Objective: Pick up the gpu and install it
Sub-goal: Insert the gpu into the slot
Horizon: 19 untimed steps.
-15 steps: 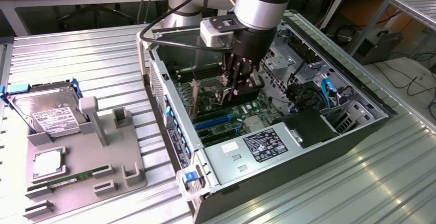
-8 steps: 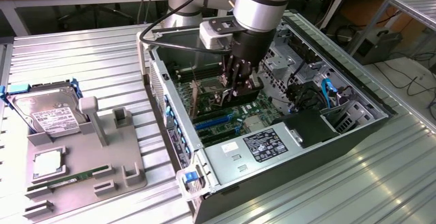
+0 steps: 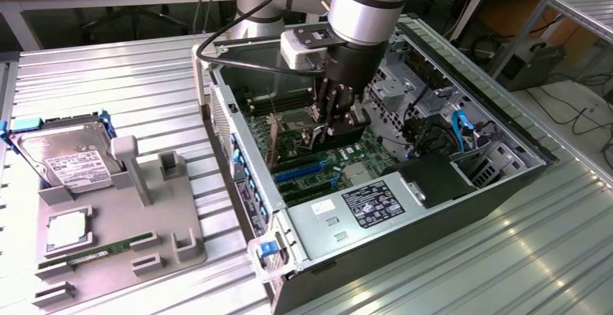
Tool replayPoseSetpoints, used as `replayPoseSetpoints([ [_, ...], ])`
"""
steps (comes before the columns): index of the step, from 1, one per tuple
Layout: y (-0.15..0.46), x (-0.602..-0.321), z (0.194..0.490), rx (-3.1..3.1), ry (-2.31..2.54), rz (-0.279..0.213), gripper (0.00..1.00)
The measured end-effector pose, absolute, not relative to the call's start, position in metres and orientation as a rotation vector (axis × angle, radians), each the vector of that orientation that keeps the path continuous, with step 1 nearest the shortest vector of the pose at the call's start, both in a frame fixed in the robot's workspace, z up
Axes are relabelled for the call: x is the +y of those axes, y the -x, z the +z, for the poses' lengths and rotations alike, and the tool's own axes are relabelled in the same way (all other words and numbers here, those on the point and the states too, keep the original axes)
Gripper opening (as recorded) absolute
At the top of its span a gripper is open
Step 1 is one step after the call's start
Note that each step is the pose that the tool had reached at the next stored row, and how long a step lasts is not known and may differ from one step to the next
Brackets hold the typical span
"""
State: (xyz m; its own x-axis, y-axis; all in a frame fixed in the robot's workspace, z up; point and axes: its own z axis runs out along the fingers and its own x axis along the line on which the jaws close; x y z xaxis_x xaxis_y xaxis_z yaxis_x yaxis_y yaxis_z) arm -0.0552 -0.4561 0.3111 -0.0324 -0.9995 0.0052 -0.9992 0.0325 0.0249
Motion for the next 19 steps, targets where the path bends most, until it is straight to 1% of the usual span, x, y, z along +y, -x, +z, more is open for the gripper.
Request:
replayPoseSetpoints([
  [8,0.060,-0.457,0.310,-2.242,-2.170,-0.022,0.26],
  [13,0.075,-0.458,0.299,-2.243,-2.171,-0.021,0.26],
  [19,0.078,-0.458,0.292,-2.243,-2.171,-0.020,0.26],
])
